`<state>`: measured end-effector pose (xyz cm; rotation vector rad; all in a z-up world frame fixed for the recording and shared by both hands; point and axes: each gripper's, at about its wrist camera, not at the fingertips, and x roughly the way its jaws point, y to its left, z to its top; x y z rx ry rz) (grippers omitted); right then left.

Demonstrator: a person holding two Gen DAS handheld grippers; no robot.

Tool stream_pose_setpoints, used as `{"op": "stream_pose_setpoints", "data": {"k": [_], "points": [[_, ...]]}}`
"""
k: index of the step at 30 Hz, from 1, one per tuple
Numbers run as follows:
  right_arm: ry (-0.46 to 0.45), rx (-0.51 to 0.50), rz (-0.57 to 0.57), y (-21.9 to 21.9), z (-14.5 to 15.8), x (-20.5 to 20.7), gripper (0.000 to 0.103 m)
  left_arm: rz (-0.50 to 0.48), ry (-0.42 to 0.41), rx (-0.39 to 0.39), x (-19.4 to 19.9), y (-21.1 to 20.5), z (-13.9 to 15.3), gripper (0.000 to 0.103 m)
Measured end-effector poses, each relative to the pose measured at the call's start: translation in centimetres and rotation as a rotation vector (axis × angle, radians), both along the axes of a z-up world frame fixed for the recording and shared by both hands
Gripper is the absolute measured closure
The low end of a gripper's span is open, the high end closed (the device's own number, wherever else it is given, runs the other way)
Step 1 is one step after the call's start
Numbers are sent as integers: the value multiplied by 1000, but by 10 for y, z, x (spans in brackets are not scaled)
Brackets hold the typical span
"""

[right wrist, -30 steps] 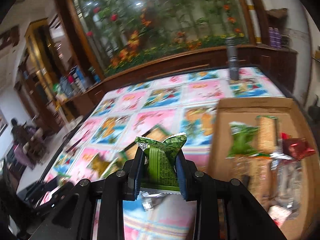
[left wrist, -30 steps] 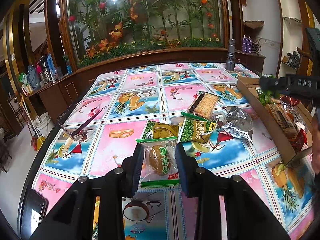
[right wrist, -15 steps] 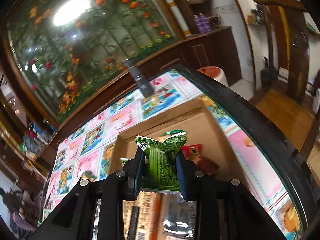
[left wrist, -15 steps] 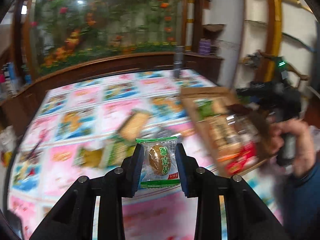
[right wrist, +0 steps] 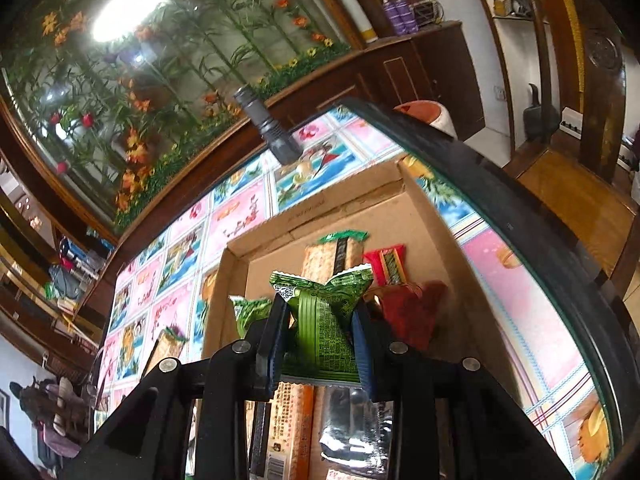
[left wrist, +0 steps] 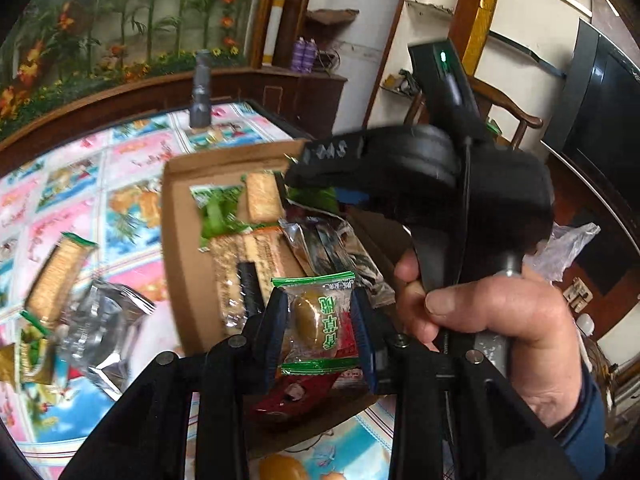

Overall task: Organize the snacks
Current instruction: 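Carry the clear pack and green bag over the cardboard box with both tools, then open both tools to drop the two snacks into the box, then grasp a yellow-green bag with the left tool while the right tool grasps another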

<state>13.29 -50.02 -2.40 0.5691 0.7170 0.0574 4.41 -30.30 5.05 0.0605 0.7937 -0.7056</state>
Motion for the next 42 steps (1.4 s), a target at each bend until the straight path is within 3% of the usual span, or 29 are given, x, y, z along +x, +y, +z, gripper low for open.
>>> {"op": "stream_pose_setpoints", "data": {"k": [5,9,12,16,25,28,32,35,38,42], "points": [[20,-2,3,0,-2,1,70,1,4,-1,-2,0,-5,71],[5,-7,1,1,-1,0,69,14,-9,-14,-4,7,-2,61],[-16,-17,-11,2,3,-4,69,33,-24,-41,-3,20,7,61],[-57,-51,-35,5,9,-11,61,65,-34,-70,2,40,15,60],[-188,-73,106,38,27,-18,61,206,-137,-1,0,120,26,57],[-202,-47,189,54,26,-18,61,294,-140,21,4,168,24,49],[-198,-80,215,66,24,-17,61,466,-90,28,18,233,16,43],[-190,-76,225,70,21,-15,61,524,5,33,34,262,2,31],[-188,-92,224,73,20,-17,61,548,96,36,47,269,-13,31],[-194,-100,244,79,21,-18,61,568,100,111,54,261,-25,31]]}}
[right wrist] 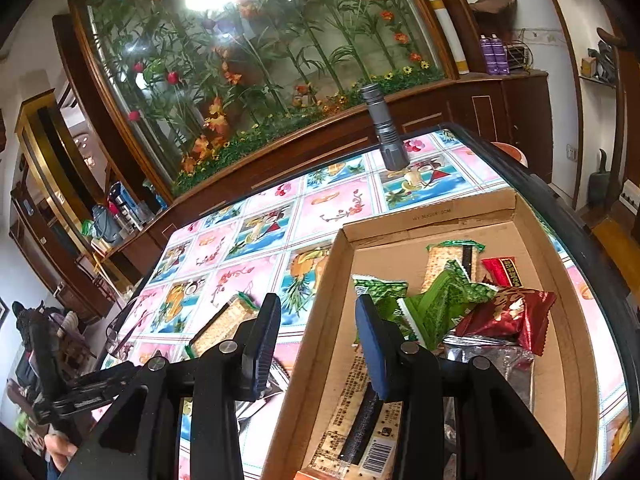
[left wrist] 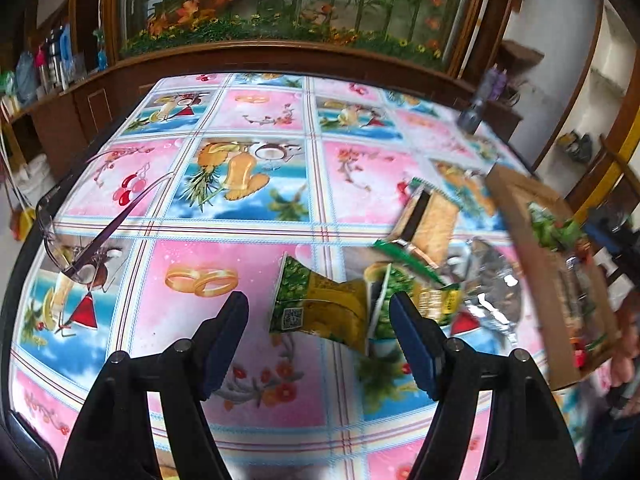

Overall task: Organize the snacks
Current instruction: 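Grasp a yellow-green bag with the left tool while the right tool grasps another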

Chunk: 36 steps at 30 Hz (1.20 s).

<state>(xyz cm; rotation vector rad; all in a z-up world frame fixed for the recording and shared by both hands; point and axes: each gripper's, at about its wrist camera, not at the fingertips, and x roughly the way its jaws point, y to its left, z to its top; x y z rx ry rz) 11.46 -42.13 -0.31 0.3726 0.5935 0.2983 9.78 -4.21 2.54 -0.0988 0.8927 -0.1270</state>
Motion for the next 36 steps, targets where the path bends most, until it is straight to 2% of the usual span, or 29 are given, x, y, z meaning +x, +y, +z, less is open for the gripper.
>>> {"op": "stream_pose_setpoints", "data": {"k": [2,5,6,8,11,16,18,23,30,33,35,36], "points": [[-3,-4,13,3,1,-1,61,-15,14,22,3,-7,-7,32],[-13,-18,42,13,2,-3,61,-11,16,97,9,-16,-16,46],[-20,-25,54,17,3,-4,61,-10,20,110,10,-18,-19,48],[-29,-33,80,25,3,-7,61,0,10,103,11,-16,-21,48],[-34,-35,142,41,1,-8,57,11,-8,92,9,-12,-18,57],[50,26,287,82,-10,-7,55,45,-27,41,8,2,-6,66],[81,10,336,106,-12,-8,55,62,-40,39,6,6,-1,89],[147,-61,368,156,-25,-4,50,65,-54,32,5,13,5,89],[222,-76,342,183,-43,26,50,56,2,-11,14,25,-4,89],[235,-122,363,195,-54,26,50,57,15,-6,17,26,-7,89],[202,-155,385,201,-55,21,48,62,20,-11,20,28,-8,82],[184,-188,397,206,-54,18,47,66,22,-12,21,29,-9,71]]}}
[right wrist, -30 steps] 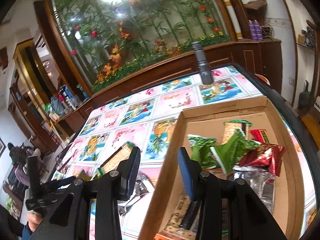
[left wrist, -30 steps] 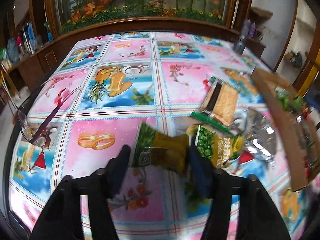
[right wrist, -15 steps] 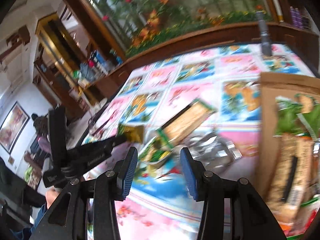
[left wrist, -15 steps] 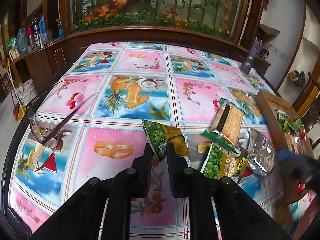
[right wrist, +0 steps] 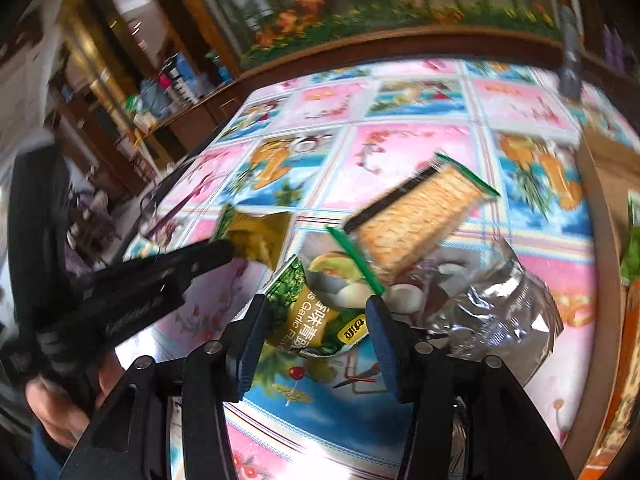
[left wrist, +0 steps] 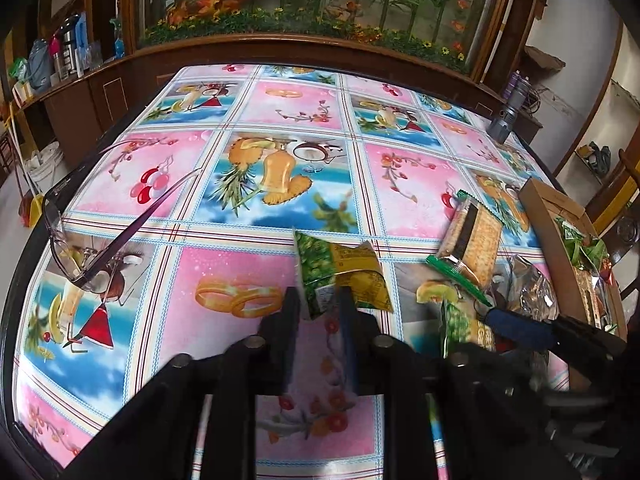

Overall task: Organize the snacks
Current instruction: 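Grasp a yellow-green bag with the left tool while the right tool grasps another, then lift both yellow-green bags from the pile with both tools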

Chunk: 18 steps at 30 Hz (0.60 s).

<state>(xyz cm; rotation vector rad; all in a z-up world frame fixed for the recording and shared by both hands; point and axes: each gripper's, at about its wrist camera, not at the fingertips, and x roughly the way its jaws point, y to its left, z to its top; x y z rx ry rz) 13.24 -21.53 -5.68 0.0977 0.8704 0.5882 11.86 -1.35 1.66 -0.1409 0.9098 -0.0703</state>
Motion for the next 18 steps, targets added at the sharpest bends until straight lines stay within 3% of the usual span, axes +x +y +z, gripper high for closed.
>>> {"op": "stream_pose_setpoints", "data": {"k": [2,5,8,9,11,15,18], "points": [[-37,-39,24,6,1,-6,43,14,-8,-6,0,3,1,56],[-81,-76,55,12,0,-12,37,11,-21,-17,-1,5,4,50],[-138,-136,72,16,1,-22,65,11,-42,-45,-2,7,9,46],[-136,-136,85,16,3,-23,69,12,-50,-57,-1,8,10,40],[-122,-124,91,14,4,-23,73,30,-63,-52,1,8,11,34],[-87,-133,153,15,5,-24,75,16,-47,-53,9,2,7,33],[-74,-128,161,14,6,-27,75,7,-24,12,18,-12,-3,33]]}}
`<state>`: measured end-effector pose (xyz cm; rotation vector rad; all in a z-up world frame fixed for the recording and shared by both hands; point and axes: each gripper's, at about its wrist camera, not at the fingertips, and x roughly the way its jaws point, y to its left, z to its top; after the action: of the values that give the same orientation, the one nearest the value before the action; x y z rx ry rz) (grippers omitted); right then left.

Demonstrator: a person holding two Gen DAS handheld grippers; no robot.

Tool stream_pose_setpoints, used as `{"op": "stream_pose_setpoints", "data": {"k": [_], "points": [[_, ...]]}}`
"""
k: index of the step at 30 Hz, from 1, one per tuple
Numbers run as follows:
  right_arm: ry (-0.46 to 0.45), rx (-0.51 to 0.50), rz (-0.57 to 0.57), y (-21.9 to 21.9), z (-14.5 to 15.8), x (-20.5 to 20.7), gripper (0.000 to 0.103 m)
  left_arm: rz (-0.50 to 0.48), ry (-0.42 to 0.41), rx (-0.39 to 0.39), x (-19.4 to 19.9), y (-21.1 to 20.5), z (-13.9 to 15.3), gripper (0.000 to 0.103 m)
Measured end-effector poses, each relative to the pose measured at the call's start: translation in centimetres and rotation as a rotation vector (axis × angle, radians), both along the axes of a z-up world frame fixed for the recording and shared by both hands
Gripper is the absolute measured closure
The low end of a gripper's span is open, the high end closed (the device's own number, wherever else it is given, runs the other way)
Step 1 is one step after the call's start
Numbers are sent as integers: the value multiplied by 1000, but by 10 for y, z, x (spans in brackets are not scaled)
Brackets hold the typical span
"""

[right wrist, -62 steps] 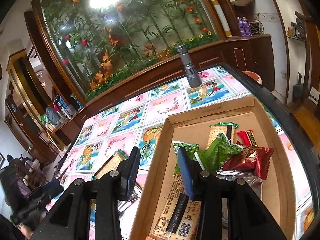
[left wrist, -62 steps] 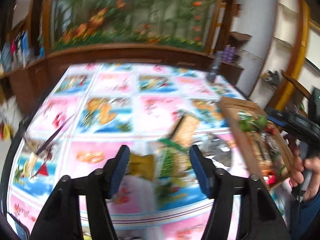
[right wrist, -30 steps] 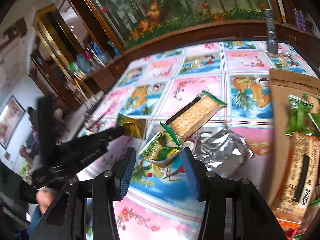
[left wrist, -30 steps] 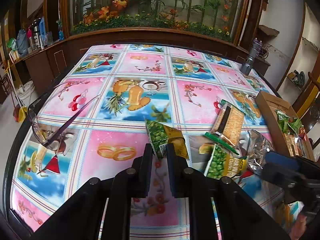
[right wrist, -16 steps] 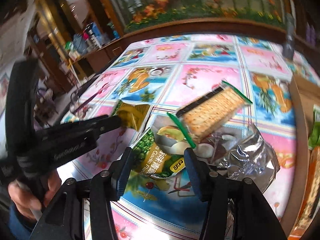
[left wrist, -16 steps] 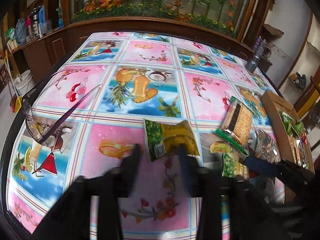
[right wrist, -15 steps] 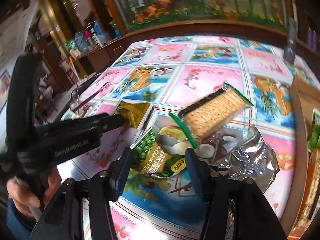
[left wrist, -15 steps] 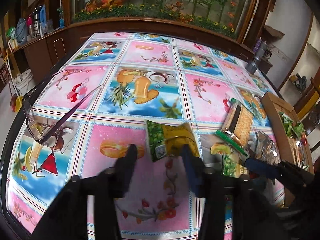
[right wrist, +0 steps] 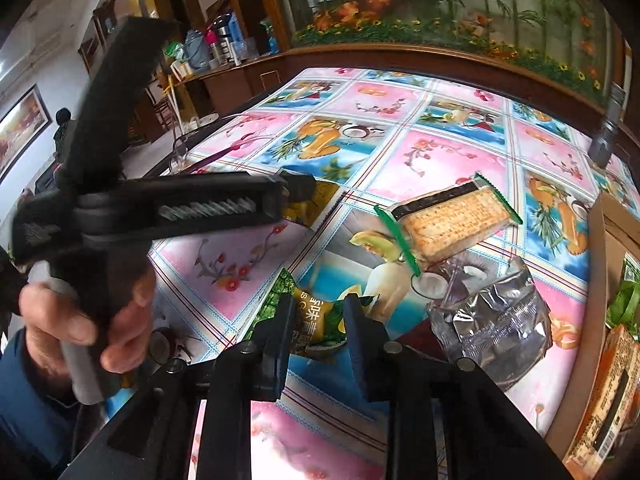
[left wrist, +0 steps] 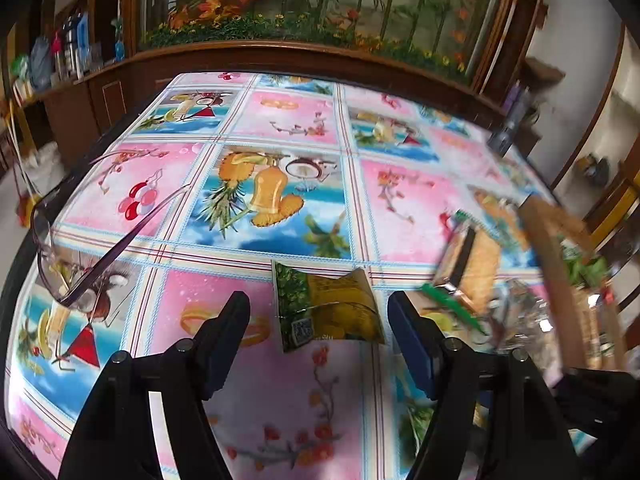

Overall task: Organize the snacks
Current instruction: 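Lift both yellow-green bags from the pile with both tools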

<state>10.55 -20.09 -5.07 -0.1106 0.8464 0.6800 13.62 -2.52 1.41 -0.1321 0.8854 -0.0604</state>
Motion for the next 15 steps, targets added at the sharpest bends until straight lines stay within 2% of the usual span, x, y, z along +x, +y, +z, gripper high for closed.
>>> {"op": "stream_pose_setpoints", "data": {"k": [4,5,6,7,11,13,15], "points": [[9,13,-2,-4,3,-1,75,-11,34,75,6,-14,-12,35],[10,18,-4,-6,5,-3,75,-7,28,117,6,-18,-13,43],[10,28,-7,-8,7,-3,75,-5,19,149,4,-20,-13,46],[9,33,-14,-10,8,-3,75,-7,19,145,4,-20,-14,47],[26,78,-31,-18,12,0,58,6,18,134,3,-15,-13,55],[42,96,-15,-17,11,0,50,4,20,121,3,-12,-12,55],[39,87,-1,-13,9,-2,37,8,20,111,3,-10,-11,56]]}}
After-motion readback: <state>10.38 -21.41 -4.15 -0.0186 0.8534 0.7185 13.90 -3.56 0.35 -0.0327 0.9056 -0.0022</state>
